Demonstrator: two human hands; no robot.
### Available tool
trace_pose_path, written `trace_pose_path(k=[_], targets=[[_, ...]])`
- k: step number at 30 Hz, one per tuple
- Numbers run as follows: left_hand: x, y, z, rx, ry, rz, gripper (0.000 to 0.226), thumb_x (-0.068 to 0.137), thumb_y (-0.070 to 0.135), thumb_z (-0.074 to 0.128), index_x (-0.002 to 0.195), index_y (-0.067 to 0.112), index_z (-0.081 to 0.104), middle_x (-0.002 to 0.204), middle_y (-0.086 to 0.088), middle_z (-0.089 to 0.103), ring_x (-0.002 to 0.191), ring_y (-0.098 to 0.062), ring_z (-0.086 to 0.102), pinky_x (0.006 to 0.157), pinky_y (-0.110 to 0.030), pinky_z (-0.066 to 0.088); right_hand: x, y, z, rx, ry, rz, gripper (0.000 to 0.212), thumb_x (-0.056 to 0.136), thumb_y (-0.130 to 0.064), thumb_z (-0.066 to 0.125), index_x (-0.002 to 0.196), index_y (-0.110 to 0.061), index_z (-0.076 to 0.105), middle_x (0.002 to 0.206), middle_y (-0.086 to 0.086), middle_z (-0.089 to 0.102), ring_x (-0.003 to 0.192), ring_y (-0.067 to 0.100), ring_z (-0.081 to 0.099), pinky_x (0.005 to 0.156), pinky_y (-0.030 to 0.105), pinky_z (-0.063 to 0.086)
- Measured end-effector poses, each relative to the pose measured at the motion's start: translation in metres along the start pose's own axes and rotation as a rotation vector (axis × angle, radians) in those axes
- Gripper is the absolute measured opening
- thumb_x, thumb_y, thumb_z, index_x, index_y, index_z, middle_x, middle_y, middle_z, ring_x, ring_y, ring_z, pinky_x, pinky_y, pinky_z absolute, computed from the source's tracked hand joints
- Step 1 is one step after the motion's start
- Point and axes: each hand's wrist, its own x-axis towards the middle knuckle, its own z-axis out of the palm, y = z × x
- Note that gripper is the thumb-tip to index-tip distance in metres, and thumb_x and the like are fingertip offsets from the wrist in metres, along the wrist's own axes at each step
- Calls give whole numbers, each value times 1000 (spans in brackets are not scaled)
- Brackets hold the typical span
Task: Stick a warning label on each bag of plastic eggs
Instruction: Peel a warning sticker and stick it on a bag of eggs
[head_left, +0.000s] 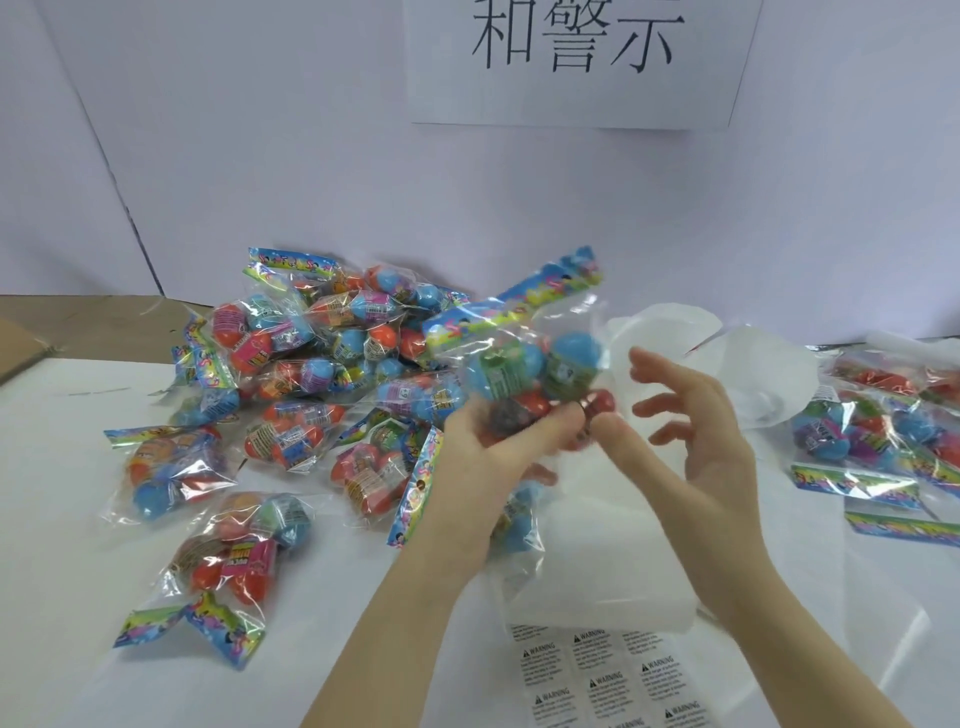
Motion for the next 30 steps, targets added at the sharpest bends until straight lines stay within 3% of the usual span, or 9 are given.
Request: trace_pose_path(k=[3,5,7,10,16,22,26,29,30], targets=[[-3,2,1,134,-198,-20,20,65,17,70,84,16,70,71,6,71,63,-8,65,50,-19,48,4,1,-3,243,-74,223,47,57,-51,67,101,-32,67,96,-6,70,81,17,64,71,34,53],[-3,1,3,197,-215,-51,26,63,15,71,88,15,66,69,9,70,60,-6,65,50,-19,48,5,-2,-4,351,-118,244,29,61,-40,70,87,-26,74,74,-5,69,59,11,63,52,23,51],[-4,1,4,222,-204,-76,29,62,8,78,87,17,65,68,10,70,61,-5,65,51,-19,48,5,-4,-5,401,-117,243,12,65,-25,71,77,-26,75,65,-4,65,54,7,61,47,17,48],[-5,2,5,211,-221,-40,32,64,4,79,82,27,67,69,11,70,61,-4,64,51,-16,48,6,-5,-9,429,-110,259,13,65,-12,68,67,-23,74,63,-6,64,56,5,61,44,17,47],[-5,1,5,244,-208,-16,39,62,4,85,89,29,70,88,5,75,83,-8,70,72,-16,52,9,-3,-12,470,-3,294,11,58,-22,67,62,-21,77,67,-4,72,67,4,66,56,12,49],[-5,3,7,294,-189,-56,24,68,5,81,60,24,70,56,9,63,51,-2,55,54,-13,45,10,-6,-12,455,11,304,19,52,-35,71,65,-23,77,71,-3,73,70,5,67,60,13,50],[-3,2,8,247,-112,-42,28,65,0,80,53,23,69,50,5,62,44,-6,54,49,-15,47,11,-3,-14,437,-72,328,36,54,-41,82,86,-24,76,86,-4,73,78,6,67,67,16,52],[-1,3,7,140,-56,-41,10,53,21,81,57,18,72,53,0,65,44,-8,56,48,-16,47,10,-5,-12,389,-214,295,31,58,-41,80,87,-29,76,77,-3,72,67,8,66,64,15,50],[-1,3,6,129,-38,-37,17,48,29,79,59,18,73,56,-2,66,45,-8,57,49,-16,48,9,-6,-12,369,-245,290,26,59,-38,79,83,-28,76,74,-3,72,66,7,66,63,13,49]])
